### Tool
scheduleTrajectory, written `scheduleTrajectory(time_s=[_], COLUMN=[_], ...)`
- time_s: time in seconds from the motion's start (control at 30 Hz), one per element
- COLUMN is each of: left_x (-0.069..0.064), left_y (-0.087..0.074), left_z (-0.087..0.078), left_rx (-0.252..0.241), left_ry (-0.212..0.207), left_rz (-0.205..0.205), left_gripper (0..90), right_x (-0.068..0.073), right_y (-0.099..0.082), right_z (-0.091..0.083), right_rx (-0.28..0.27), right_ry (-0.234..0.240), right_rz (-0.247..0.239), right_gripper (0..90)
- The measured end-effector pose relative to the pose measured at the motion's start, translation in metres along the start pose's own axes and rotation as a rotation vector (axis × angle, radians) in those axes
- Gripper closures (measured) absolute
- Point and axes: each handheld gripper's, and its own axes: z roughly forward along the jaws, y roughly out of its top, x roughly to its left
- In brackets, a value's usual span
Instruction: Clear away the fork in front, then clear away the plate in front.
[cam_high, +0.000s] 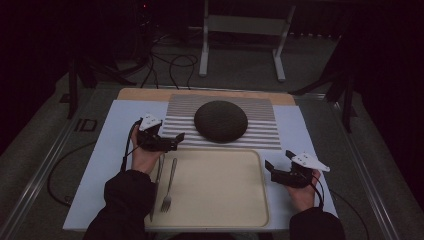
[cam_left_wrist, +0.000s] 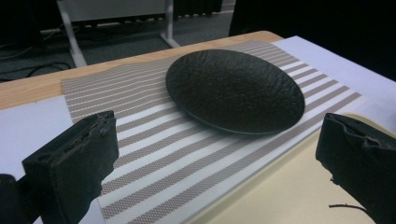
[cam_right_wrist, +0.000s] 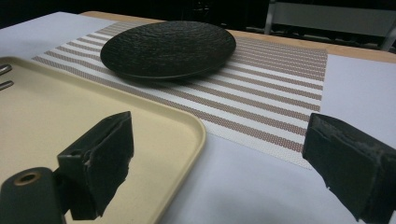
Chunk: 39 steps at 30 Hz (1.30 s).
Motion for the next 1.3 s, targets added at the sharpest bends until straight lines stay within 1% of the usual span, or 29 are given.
scheduleTrajectory(time_s=[0.2,0.37,0.7,1.03,1.23,1.3], left_x=[0.004,0.007,0.01,0.011,0.012,0.013], left_y=[0.002,0.003,0.009,0.014,0.016,0.019], left_z=[0.007,0.013,0.022,0.032,0.039,0.042], left_rx=[0.003,0.015,0.023,0.035,0.042,0.044], left_ry=[0.012,0.031,0.04,0.04,0.036,0.029], left_rz=[-0.004,0.001,-0.004,-0.008,-0.024,-0.029], left_gripper=[0.0,0.0,0.0,0.0,0.0,0.0], right_x=[-0.001,-0.001,0.001,0.0,0.0,0.0], right_y=[0.0,0.0,-0.001,-0.002,-0.002,-0.001], right_z=[0.0,0.001,0.001,0.001,0.001,0.002], right_rx=[-0.003,0.001,0.005,0.006,0.004,0.006], right_ry=[0.001,0.005,0.004,0.005,0.006,0.006], right_rz=[0.001,0.004,-0.002,-0.002,-0.003,-0.005], right_gripper=[9.1,9.0,9.1,9.1,9.1,9.0])
